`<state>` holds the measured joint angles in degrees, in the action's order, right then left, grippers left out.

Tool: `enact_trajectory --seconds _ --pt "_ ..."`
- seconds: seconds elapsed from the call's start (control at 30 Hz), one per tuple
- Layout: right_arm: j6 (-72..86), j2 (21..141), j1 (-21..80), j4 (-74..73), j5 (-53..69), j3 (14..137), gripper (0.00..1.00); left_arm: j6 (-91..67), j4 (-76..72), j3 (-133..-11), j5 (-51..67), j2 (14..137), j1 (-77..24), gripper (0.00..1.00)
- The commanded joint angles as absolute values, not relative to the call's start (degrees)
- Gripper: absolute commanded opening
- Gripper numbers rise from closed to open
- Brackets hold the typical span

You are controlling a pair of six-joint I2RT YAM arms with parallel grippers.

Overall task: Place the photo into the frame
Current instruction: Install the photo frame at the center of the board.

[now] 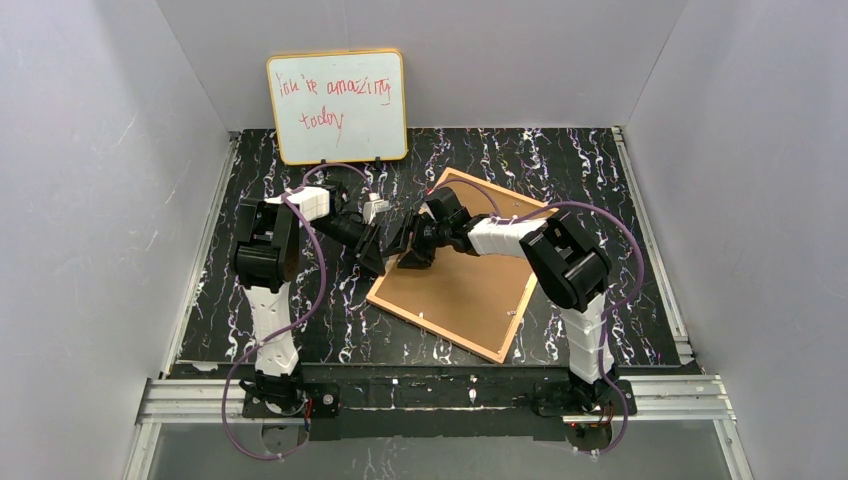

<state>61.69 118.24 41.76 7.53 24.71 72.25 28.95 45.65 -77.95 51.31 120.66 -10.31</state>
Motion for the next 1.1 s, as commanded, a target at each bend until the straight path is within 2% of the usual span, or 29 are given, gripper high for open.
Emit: enact_trajectory --seconds 0.0,0.27,0.6,0.7,0.87,1.07 --pt "59.2 119.2 41.5 10.6 18.0 72.8 0.63 31.0 45.4 -75.7 46.0 120.9 -11.2 0.28" --pt "61.4 119.8 41.4 15.0 16.3 71.5 0.62 32.0 45.4 -74.0 46.5 120.7 -11.8 0.28" --pt "64.6 118.1 41.4 19.0 16.6 71.2 0.54 32.1 45.6 -73.6 46.3 120.6 -12.1 0.25" --pt "65.2 114.9 41.4 19.2 17.9 69.1 0.56 31.9 46.1 -74.5 46.1 120.2 -12.1 0.25" --pt "66.1 109.3 41.2 19.2 18.8 63.4 0.65 31.3 46.6 -76.1 46.6 120.1 -11.6 0.25" --pt "65.5 106.5 41.2 16.3 19.1 59.9 0.67 31.4 46.7 -76.0 46.6 120.2 -11.5 0.25"
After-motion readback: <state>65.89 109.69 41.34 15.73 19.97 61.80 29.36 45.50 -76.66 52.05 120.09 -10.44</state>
